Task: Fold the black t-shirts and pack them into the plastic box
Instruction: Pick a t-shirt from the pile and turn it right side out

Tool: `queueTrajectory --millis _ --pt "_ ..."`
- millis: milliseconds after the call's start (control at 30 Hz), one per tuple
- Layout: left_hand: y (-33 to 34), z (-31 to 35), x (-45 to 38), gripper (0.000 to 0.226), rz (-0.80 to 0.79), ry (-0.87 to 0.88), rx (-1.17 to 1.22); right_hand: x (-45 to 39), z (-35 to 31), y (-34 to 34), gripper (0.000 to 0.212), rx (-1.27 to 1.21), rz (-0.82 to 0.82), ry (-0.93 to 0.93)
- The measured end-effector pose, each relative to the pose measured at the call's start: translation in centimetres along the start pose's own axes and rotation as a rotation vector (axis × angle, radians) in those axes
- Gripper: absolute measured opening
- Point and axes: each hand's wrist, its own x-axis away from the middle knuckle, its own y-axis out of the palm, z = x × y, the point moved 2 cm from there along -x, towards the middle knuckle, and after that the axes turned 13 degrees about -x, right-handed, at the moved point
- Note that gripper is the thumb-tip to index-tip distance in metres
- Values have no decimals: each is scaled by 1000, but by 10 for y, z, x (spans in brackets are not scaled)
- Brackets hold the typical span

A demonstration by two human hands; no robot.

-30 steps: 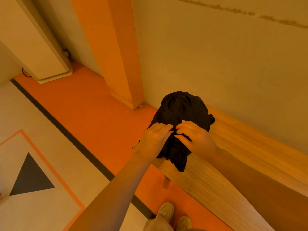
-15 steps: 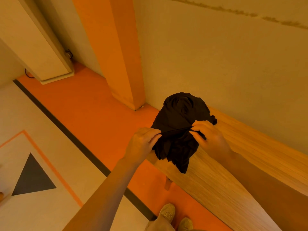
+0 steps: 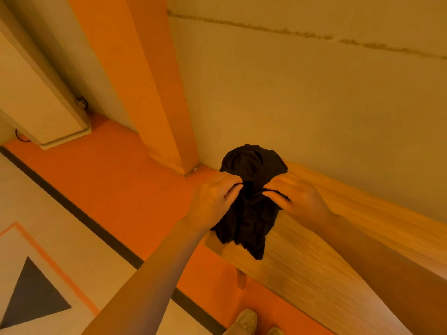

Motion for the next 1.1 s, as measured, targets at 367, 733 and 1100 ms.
queueTrajectory --millis 367,733,1100 --pt "3 32 -121 29 -24 315 -51 -35 1 -79 34 36 215 65" --pt "-31 146 -288 12 32 405 93 -82 -7 -265 12 64 395 174" --pt "-9 246 -389 14 103 292 92 -30 19 -440 14 262 542 377"
